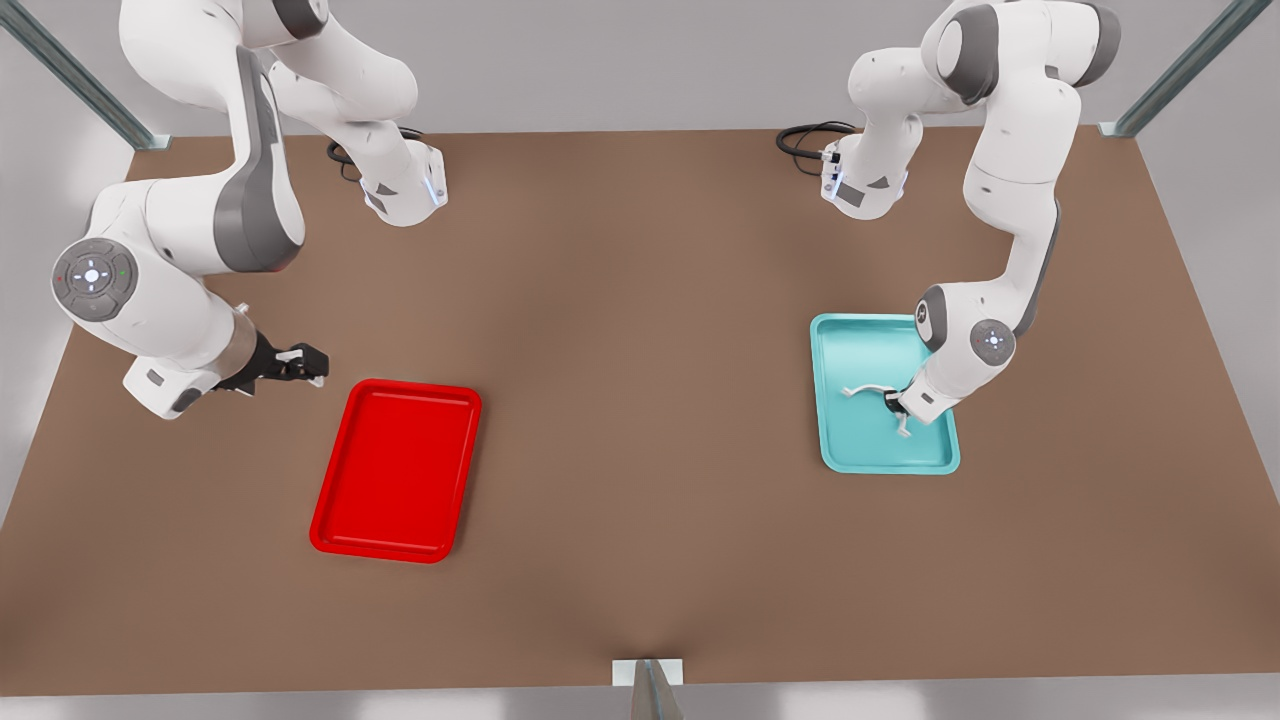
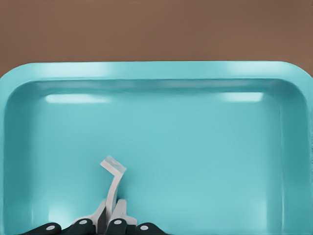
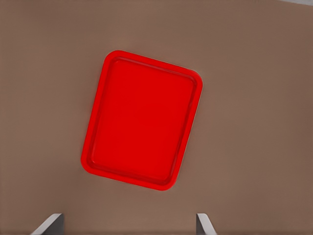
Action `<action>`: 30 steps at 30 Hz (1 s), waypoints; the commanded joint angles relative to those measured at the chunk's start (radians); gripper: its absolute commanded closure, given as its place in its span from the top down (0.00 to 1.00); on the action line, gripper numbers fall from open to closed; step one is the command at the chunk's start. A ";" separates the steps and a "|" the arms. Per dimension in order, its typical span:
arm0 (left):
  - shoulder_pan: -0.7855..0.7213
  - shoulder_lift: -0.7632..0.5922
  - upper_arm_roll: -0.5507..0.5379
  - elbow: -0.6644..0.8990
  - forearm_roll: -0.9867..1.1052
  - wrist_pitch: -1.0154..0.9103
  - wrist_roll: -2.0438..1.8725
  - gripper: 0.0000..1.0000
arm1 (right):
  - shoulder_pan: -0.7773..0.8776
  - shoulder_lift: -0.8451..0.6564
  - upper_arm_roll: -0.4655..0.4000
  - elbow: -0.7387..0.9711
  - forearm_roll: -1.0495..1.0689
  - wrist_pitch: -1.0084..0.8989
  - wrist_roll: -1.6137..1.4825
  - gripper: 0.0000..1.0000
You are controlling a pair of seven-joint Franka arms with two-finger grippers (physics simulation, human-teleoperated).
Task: Take the drainage pipe clamp from the left arm, pass it to the right arm, and place it in the plate on the right side
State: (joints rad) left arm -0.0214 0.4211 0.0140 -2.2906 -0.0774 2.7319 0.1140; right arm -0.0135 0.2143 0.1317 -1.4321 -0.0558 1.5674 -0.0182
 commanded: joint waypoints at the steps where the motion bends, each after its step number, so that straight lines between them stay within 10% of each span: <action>1: 0.000 -0.001 0.000 0.000 -0.001 -0.001 0.036 0.21 | -0.002 -0.001 0.000 0.001 0.001 0.000 -0.009 1.00; 19: -0.026 -0.039 -0.020 0.128 -0.088 -0.254 -0.063 0.21 | 0.006 0.000 0.000 -0.001 0.001 -0.001 -0.011 1.00; 30: -0.345 0.057 -0.229 0.565 -0.298 -0.457 -1.313 0.21 | 0.178 0.103 0.046 0.104 0.056 0.036 0.420 1.00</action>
State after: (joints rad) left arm -0.3457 0.4648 -0.2141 -1.7555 -0.3263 2.3386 -0.3084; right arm 0.1402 0.3128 0.1766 -1.3305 -0.0066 1.5833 0.0542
